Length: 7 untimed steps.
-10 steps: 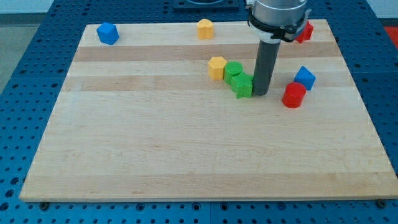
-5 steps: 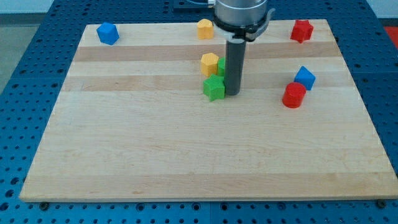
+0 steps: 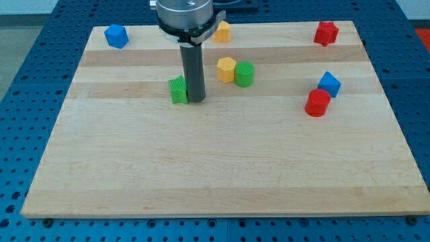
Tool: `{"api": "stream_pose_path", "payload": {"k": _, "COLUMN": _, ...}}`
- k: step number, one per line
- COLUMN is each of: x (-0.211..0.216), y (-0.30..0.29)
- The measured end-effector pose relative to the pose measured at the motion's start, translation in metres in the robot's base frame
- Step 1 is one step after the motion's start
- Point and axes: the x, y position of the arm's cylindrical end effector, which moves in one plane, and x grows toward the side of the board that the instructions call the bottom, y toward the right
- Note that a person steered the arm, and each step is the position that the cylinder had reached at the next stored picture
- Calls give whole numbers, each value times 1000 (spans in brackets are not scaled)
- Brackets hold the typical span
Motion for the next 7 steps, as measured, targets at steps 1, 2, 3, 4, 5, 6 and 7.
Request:
{"api": "stream_pose_path", "payload": {"k": 1, "x": -5, "y": -2}}
{"api": "stream_pose_path", "payload": {"k": 2, "x": -6, "y": -10}}
{"api": "stream_pose_path", "payload": {"k": 3, "x": -7, "y": -16}}
{"api": "stream_pose_path", "payload": {"k": 4, "x": -7, "y": -20}}
{"api": "stream_pose_path", "payload": {"k": 5, "x": -7, "y": -20}}
{"api": "stream_pose_path", "payload": {"k": 6, "x": -3, "y": -24}}
{"api": "stream_pose_path", "payload": {"k": 7, "x": -1, "y": -35}}
